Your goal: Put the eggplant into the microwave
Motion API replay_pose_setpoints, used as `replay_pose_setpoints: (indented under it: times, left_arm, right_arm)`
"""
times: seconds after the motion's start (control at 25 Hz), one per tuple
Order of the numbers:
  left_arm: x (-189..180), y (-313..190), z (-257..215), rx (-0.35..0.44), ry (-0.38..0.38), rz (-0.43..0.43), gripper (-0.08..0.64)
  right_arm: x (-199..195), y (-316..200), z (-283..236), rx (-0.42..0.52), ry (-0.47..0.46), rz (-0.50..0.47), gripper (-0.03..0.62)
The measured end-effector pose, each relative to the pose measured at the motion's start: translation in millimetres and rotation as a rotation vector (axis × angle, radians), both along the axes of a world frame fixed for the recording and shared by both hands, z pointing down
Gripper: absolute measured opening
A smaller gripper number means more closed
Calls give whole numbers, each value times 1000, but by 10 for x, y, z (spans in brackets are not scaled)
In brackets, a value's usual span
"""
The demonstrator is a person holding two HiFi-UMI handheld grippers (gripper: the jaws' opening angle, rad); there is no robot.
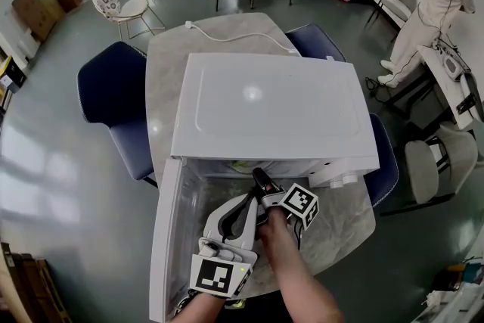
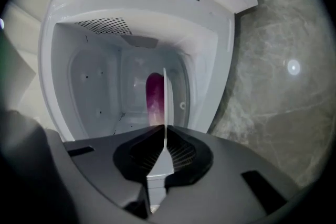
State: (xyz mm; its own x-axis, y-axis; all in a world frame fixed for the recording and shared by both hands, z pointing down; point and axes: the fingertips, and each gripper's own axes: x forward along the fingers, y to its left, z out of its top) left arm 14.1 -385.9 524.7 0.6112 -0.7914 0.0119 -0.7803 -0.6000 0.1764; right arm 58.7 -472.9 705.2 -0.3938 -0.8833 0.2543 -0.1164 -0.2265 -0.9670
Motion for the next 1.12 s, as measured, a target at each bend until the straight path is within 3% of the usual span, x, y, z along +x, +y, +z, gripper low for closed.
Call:
replay_pose_setpoints:
  times: [0.2, 0.44, 0.52, 0.72, 0.88, 0.96, 1.12]
  left_arm:
    - [-38, -31, 20, -13, -1, -10, 6]
    - [-67, -10, 12, -25, 12, -13, 6]
    - [-62, 3, -6, -30, 18, -13, 6]
    - [-57, 38, -51, -11, 13, -7, 6]
    - [-58, 68, -27, -29, 13, -8, 6]
    - [-60, 69, -34, -31, 9, -8, 6]
    - [-60, 86, -71, -42, -12, -4, 6]
  right_arm:
    - [-20, -126, 32, 13, 72, 3, 20]
    - [-15, -101, -17, 35, 455, -144, 57]
    - [-43, -102, -35, 54, 548, -209, 86]
    - [-183, -111, 1, 102, 831, -432, 91]
    - [-138, 1, -52, 127, 1010, -503, 91]
    - [-102, 47, -131, 170, 1040, -482, 91]
    - [-43, 226, -419, 238, 965, -423, 49]
